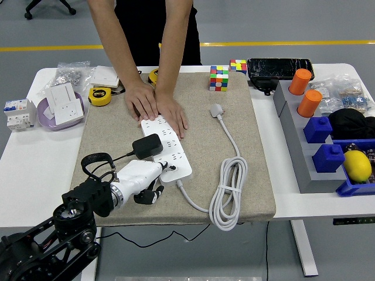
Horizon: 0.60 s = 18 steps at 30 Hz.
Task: Pick up the plug,place it near the board,insert it into the board,press the button
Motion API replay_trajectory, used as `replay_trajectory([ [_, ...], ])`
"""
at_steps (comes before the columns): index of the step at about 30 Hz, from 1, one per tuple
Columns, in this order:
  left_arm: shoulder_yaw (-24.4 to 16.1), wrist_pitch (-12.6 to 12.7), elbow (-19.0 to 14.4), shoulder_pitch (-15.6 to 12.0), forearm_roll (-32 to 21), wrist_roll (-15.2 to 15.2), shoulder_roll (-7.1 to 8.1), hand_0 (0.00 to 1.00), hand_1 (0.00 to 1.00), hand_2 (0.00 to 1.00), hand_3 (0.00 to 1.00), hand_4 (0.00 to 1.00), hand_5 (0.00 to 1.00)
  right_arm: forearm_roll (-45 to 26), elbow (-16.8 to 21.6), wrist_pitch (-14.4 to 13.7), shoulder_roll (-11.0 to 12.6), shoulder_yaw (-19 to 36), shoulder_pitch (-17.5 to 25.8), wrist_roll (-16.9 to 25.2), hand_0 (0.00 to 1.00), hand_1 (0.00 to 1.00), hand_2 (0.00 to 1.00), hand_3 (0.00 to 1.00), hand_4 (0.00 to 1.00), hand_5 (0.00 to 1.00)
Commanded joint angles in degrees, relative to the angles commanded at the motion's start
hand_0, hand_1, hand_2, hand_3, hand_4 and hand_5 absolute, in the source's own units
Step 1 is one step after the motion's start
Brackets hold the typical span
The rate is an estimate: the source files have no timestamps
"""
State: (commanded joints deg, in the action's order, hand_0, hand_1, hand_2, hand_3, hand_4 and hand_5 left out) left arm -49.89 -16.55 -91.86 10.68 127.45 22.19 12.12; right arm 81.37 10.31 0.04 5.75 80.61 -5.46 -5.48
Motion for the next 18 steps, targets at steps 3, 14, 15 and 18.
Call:
replay_trajectory([
  [3,0.21,-0.28,0.34,0.01,0.01,0.07,0.03,0.169,0.051,0.165,0.82,0.517,0.002,-0.01,0.0,0.0,0.01,-0.06,0.03,-0.01,0.868,0.721,0.713,0.704,0.998,0.668],
  [14,-1.17,0.71,-0.6,-0.17,1.08,-0.8,-0.02,0.173,0.049,0.164,0.744,0.504,0.002,-0.09,0.0,-0.05,0.04,0.08,-0.04,-0.09,0.867,0.721,0.713,0.704,0.998,0.669],
  [15,-1.4,0.98,-0.85,-0.23,1.03,-1.02,-0.04,0.173,0.049,0.164,0.744,0.504,0.002,-0.12,0.0,-0.06,0.03,0.07,-0.03,-0.09,0.867,0.721,0.713,0.704,0.998,0.669],
  [18,-4.91,5.33,-3.71,-0.86,0.8,-4.02,-0.6,0.173,0.049,0.164,0.744,0.504,0.002,-0.23,0.0,-0.08,-0.05,0.01,-0.02,-0.08,0.867,0.721,0.713,0.704,0.998,0.669],
])
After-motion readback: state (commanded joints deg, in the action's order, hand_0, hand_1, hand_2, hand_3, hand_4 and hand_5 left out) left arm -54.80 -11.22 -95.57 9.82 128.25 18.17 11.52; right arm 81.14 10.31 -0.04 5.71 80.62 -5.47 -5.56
